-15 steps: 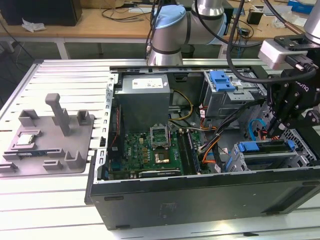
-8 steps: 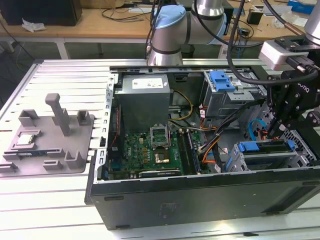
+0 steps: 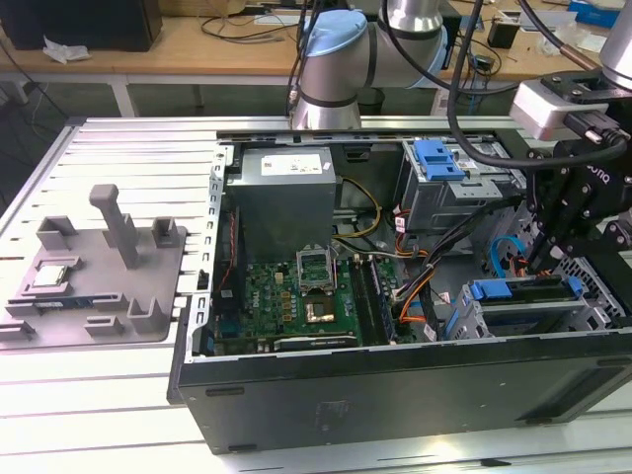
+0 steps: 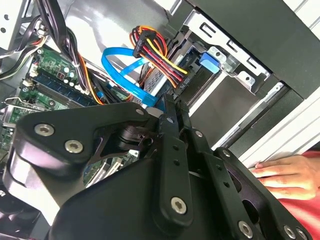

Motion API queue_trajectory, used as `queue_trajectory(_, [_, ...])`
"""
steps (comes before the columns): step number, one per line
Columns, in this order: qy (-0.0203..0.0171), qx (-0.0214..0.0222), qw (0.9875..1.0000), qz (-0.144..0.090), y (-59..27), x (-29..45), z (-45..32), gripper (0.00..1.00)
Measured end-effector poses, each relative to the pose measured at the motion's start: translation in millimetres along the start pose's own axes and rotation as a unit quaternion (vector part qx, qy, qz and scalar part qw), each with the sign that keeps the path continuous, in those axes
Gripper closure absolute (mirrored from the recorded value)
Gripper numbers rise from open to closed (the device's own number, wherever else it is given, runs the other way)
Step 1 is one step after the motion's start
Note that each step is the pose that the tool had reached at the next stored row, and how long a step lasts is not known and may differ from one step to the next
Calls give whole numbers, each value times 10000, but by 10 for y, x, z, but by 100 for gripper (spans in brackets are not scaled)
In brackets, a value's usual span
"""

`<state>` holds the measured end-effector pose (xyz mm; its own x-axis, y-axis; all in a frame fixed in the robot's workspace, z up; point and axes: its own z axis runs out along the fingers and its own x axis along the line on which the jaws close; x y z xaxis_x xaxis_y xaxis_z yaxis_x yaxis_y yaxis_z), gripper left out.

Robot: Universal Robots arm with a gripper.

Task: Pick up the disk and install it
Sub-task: 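Insert the second disk wire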

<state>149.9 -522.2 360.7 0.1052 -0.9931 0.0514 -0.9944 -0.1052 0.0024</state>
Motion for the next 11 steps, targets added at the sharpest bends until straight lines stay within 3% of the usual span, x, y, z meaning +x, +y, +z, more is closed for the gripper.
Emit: queue_trajectory(11, [0,0,10000,0,-12,13,11,84])
